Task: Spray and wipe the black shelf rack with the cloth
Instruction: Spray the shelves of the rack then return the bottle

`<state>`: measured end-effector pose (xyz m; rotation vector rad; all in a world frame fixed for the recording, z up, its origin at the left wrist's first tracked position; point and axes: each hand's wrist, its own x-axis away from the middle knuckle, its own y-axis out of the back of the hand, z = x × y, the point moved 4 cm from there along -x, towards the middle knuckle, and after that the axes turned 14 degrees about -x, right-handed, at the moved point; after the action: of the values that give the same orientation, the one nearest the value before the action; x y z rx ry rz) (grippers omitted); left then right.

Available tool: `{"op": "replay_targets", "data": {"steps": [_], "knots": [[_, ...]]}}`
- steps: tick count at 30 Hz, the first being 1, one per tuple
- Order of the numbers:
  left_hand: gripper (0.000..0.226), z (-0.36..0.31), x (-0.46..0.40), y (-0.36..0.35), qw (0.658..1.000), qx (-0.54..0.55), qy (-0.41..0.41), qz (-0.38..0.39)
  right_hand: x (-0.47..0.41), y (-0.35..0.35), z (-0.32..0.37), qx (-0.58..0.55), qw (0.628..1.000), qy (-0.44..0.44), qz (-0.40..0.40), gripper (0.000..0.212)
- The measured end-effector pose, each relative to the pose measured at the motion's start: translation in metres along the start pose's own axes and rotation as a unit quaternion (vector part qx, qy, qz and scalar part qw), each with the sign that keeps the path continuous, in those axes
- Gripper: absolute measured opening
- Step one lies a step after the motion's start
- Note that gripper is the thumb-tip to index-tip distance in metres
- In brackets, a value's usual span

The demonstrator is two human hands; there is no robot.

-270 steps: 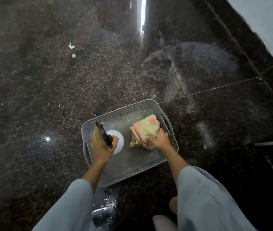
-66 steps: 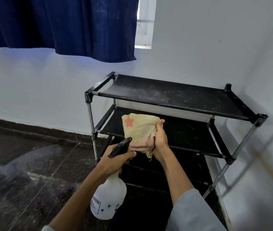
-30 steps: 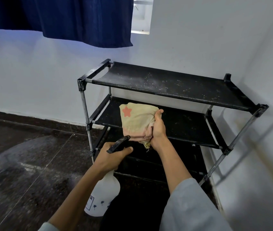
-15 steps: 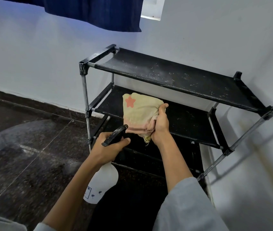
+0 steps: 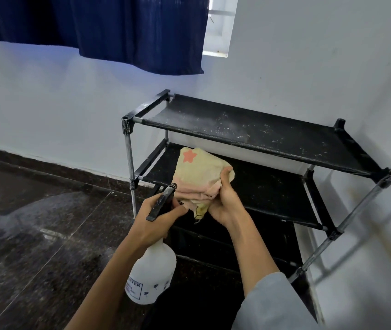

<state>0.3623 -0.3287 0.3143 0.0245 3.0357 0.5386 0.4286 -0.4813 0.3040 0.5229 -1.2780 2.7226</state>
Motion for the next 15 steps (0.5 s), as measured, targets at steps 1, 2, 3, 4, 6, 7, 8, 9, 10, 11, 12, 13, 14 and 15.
{"op": "replay_targets", "data": {"steps": [1, 2, 3, 4, 6, 7, 8, 9, 10, 11, 12, 13, 14, 15], "knots": [[0.024, -0.004, -0.001, 0.002, 1.000, -0.001, -0.005, -0.008, 0.004, -0.004, -0.001, -0.027, 0.999, -0.015, 0.026, 0.079], [0.021, -0.008, -0.002, 0.004, 1.000, -0.004, -0.009, -0.016, 0.007, -0.008, -0.001, -0.052, 0.997, -0.024, 0.051, 0.075], [0.021, -0.012, -0.002, 0.006, 1.000, -0.006, -0.014, -0.021, 0.010, -0.011, -0.001, -0.069, 0.995, -0.028, 0.067, 0.072], [0.021, -0.016, -0.002, 0.007, 1.000, -0.005, -0.017, -0.022, 0.013, -0.013, -0.001, -0.086, 0.992, -0.034, 0.084, 0.070], [0.020, -0.023, -0.002, 0.011, 0.999, 0.002, -0.021, -0.024, 0.016, -0.016, -0.002, -0.112, 0.987, -0.048, 0.108, 0.071], [0.019, -0.026, -0.002, 0.012, 0.999, 0.005, -0.024, -0.026, 0.017, -0.018, -0.003, -0.121, 0.984, -0.054, 0.119, 0.072], [0.019, -0.028, -0.003, 0.014, 0.999, 0.007, -0.029, -0.027, 0.017, -0.020, -0.004, -0.129, 0.982, -0.058, 0.127, 0.074], [0.019, -0.031, -0.003, 0.014, 0.999, 0.008, -0.035, -0.028, 0.017, -0.022, -0.006, -0.136, 0.980, -0.062, 0.133, 0.076], [0.020, -0.032, -0.004, 0.015, 0.999, 0.008, -0.038, -0.030, 0.015, -0.023, -0.009, -0.146, 0.978, -0.068, 0.136, 0.077], [0.019, -0.034, -0.004, 0.016, 0.999, 0.008, -0.040, -0.031, 0.013, -0.025, -0.012, -0.158, 0.975, -0.075, 0.137, 0.078], [0.019, -0.034, -0.005, 0.017, 0.999, 0.009, -0.041, -0.032, 0.012, -0.026, -0.014, -0.170, 0.973, -0.081, 0.136, 0.078], [0.019, -0.035, -0.006, 0.018, 0.998, 0.009, -0.043, -0.034, 0.010, -0.027, -0.015, -0.178, 0.971, -0.085, 0.134, 0.078], [0.020, -0.035, -0.007, 0.020, 0.998, 0.010, -0.044, -0.035, 0.008, -0.028, -0.016, -0.183, 0.970, -0.089, 0.133, 0.080], [0.021, -0.035, -0.009, 0.021, 0.998, 0.012, -0.043, -0.037, 0.007, -0.029, -0.017, -0.184, 0.969, -0.093, 0.134, 0.082]]}}
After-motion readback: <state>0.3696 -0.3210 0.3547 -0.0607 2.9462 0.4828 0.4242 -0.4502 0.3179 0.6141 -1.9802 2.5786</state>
